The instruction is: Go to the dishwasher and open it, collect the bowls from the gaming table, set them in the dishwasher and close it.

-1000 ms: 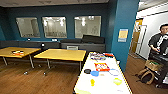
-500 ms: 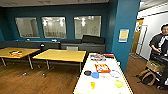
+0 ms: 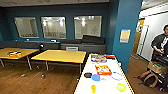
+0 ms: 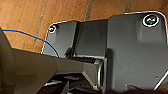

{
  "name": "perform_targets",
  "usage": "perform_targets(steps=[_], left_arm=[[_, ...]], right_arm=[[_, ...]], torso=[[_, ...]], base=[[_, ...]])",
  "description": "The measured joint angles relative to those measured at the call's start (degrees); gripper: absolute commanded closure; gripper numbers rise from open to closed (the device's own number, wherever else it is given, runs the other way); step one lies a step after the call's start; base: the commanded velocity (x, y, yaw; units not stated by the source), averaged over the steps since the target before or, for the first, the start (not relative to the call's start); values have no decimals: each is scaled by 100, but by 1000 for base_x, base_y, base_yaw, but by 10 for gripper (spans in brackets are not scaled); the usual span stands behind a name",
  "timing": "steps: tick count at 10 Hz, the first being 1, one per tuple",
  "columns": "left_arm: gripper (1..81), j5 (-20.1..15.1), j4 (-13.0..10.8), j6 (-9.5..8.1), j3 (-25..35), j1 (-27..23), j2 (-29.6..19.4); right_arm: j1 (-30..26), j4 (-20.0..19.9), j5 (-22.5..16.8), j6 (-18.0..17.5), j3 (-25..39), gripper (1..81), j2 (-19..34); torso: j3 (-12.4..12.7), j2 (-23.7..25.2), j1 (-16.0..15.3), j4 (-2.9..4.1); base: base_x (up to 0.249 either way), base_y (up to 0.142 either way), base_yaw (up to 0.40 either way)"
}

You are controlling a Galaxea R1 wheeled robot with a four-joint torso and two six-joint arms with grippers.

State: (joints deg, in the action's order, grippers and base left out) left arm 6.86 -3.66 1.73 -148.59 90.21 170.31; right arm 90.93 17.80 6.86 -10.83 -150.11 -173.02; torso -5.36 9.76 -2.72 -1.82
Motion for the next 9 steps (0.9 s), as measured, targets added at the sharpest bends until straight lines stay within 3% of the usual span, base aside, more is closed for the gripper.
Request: perform_targets(steps=[5,9], left_arm=[[10,2,-2,0,0,33,0],[10,41,2,-11,13,2,-30]], right_arm=[[-61,-44,-22,-80,0,10,41],[-122,-586,-1,-166,44,10,246]], torso=[[0,-2,0,0],[0,-2,0,0]], base=[[0,0,0],[0,0,0]])
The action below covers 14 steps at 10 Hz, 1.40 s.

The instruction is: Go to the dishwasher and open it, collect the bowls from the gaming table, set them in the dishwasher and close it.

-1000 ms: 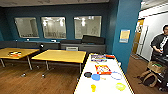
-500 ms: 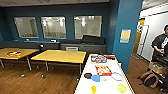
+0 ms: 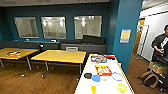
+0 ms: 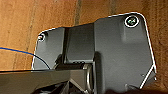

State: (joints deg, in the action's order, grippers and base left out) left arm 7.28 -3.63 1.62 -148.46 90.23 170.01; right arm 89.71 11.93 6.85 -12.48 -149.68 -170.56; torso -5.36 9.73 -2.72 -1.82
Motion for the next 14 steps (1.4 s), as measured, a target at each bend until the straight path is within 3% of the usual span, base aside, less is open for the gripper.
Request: perform_targets(steps=[2,4,6,8,11,14], left_arm=[[10,5,2,-13,135,-2,-129],[10,5,6,-15,636,-2,-347],[10,10,24,-13,1091,0,-601],[10,22,35,-15,1143,-10,-697],[10,27,39,-15,1147,-51,-639],[10,49,39,-15,1145,-145,-636]], right_arm=[[-5,-80,17,-2,369,10,162],[-18,-149,23,-2,1084,10,560],[-101,-255,116,-5,2104,10,1212],[-239,-400,246,-7,3121,10,2025],[-352,-675,408,-27,4395,10,3368],[-672,-887,530,-112,5448,10,4330]], torso=[[0,0,0,0],[0,0,0,0],[0,0,0,0],[-70,0,2,0],[-505,0,4,0],[-926,-5,0,0]], base=[[0,0,0],[0,0,0],[0,0,0],[0,0,0],[0,0,0],[0,0,0]])
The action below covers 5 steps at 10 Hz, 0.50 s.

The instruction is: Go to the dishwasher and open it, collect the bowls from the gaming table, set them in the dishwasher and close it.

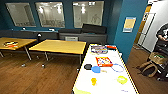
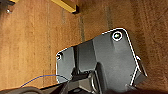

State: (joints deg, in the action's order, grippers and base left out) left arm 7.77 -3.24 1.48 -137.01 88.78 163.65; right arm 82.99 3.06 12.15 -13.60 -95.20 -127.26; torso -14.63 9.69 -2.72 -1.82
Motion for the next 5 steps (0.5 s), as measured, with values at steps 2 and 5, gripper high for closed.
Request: perform_targets(steps=[2,5], left_arm=[[10,15,0,-2,-1,-15,0],[10,11,2,0,-1,-12,0]], right_arm=[[-310,-80,30,-150,560,10,651],[-1143,-190,-33,-411,1308,10,1491]], torso=[[-59,0,-2,0],[-59,-2,-2,0]], base=[[0,0,0],[0,0,0]])
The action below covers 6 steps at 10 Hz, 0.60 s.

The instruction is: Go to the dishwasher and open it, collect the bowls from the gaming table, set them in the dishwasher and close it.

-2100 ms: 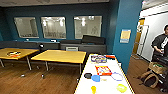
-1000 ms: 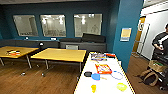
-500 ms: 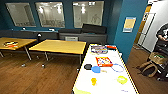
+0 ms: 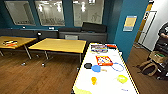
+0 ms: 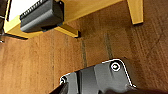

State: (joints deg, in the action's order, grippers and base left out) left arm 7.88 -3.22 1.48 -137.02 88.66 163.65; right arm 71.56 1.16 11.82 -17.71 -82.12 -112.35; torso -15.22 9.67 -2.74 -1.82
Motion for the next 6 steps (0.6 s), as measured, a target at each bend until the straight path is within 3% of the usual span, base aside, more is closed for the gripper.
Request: perform_targets(steps=[6], left_arm=[[10,2,5,0,0,-2,0]], right_arm=[[-1731,-261,-1048,-293,839,10,450]], torso=[[-7,0,-5,0]], base=[[0,0,0]])
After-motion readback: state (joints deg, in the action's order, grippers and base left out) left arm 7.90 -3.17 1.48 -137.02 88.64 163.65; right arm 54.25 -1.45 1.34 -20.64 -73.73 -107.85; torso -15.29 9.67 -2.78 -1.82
